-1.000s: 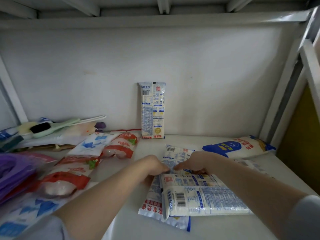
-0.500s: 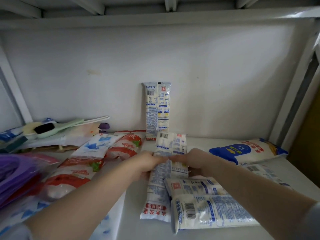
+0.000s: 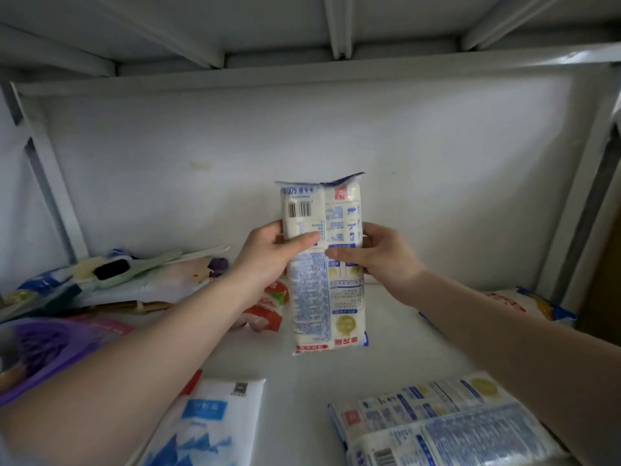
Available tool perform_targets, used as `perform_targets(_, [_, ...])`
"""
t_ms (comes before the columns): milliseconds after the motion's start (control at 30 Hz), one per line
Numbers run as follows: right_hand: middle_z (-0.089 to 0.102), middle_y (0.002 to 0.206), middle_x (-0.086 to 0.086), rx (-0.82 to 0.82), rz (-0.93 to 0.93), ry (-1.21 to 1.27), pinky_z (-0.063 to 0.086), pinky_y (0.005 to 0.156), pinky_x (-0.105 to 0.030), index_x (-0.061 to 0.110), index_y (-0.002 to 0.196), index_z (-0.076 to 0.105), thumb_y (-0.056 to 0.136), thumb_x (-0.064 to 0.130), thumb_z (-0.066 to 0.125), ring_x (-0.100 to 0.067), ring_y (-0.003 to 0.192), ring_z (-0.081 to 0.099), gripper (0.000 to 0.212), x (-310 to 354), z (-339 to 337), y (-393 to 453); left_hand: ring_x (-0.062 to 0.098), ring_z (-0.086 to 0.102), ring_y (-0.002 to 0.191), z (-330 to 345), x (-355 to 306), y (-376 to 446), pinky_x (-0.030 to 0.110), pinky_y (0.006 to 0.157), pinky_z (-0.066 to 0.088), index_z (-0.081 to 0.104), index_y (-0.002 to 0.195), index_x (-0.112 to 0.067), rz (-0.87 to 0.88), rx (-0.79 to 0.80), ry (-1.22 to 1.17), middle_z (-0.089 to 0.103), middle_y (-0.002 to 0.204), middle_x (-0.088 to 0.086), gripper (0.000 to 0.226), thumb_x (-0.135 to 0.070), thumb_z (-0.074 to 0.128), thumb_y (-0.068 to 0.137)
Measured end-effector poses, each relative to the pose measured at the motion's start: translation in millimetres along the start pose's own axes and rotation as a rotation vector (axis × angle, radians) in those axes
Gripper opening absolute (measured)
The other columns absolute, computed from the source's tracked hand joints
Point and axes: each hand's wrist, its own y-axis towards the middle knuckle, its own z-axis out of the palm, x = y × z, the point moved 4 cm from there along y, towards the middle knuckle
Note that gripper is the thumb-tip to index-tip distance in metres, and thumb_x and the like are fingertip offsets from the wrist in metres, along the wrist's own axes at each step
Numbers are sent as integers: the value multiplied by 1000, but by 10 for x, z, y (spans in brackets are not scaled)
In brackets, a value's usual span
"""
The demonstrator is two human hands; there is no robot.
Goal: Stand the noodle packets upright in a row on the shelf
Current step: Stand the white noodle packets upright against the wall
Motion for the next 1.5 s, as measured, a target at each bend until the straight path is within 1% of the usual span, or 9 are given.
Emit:
perform_targets(233, [75, 94, -8, 46, -1, 29, 58, 64, -25, 7, 100, 70, 75, 5, 75, -18, 78, 73, 26, 65, -97, -73, 5, 71, 73, 91, -75, -7, 16, 60, 55, 68, 87, -21, 65, -10, -40, 74, 85, -6, 9, -20, 72, 79])
perform_targets(400, [74, 97, -13, 52, -18, 67, 60, 76, -32, 4, 102, 69, 77, 8, 72, -22, 81, 71, 25, 172, -138, 1, 12, 71, 80, 121, -127, 64, 23, 69, 57, 71, 93, -20, 88, -15, -84, 74, 92, -1, 13, -17, 70, 81])
perform_targets(533, [74, 91, -10, 78, -14, 71, 59, 67, -27, 5, 102, 70, 80, 9, 71, -18, 76, 71, 23, 206, -146, 67, 19, 71, 88, 73, -177, 151, 34, 84, 55, 74, 85, -23, 104, -37, -58, 75, 90, -1, 9, -17, 71, 80])
perform_targets(700, [75, 78, -6, 85, -26, 51, 55, 61, -24, 5, 94, 73, 83, 13, 68, -15, 67, 70, 15, 244, -182, 146, 9, 71, 73, 65, -170, 178, 29, 75, 56, 74, 85, -20, 81, -1, -35, 75, 77, -7, 6, -19, 68, 83])
perform_targets(933, [76, 86, -9, 91, 4, -60, 59, 71, -25, 0, 79, 71, 91, 35, 57, -19, 80, 73, 40, 276, -210, 192, 14, 70, 87, 53, -159, 198, 39, 95, 50, 73, 82, -19, 0, 21, -42, 76, 88, -2, 25, -40, 59, 88])
perform_targets(1133, [74, 81, -10, -11, 14, -122, 60, 68, -26, 0, 83, 70, 95, 40, 47, -18, 70, 71, 48, 265, -223, 211, 12, 66, 96, 101, -75, 98, 33, 89, 49, 67, 96, -29, -64, 58, 40, 72, 101, -8, 43, -64, 49, 77])
perform_targets(1300, [74, 84, -10, -26, 48, -117, 59, 72, -29, 5, 89, 69, 93, 48, 45, -22, 79, 72, 49, 198, -261, 188, 7, 71, 83, 162, 430, -89, 19, 66, 56, 66, 107, -17, -180, 216, 104, 73, 97, -7, 30, -27, 72, 79])
perform_targets(1400, [75, 93, -6, 124, 102, -154, 58, 81, -34, 10, 99, 66, 81, 49, 59, -20, 86, 72, 44, -10, -219, 86, 17, 71, 94, 185, 743, -150, 36, 82, 57, 66, 106, -17, -238, 262, 46, 74, 103, -2, 40, -23, 79, 69])
perform_targets(1500, [74, 99, 1, 234, 206, -238, 58, 83, -34, 16, 102, 66, 72, 25, 77, -15, 90, 71, 33, -371, -145, -71, 20, 69, 98, 178, 946, -218, 45, 91, 53, 66, 103, -21, -284, 249, 51, 74, 104, -1, 43, -13, 83, 64])
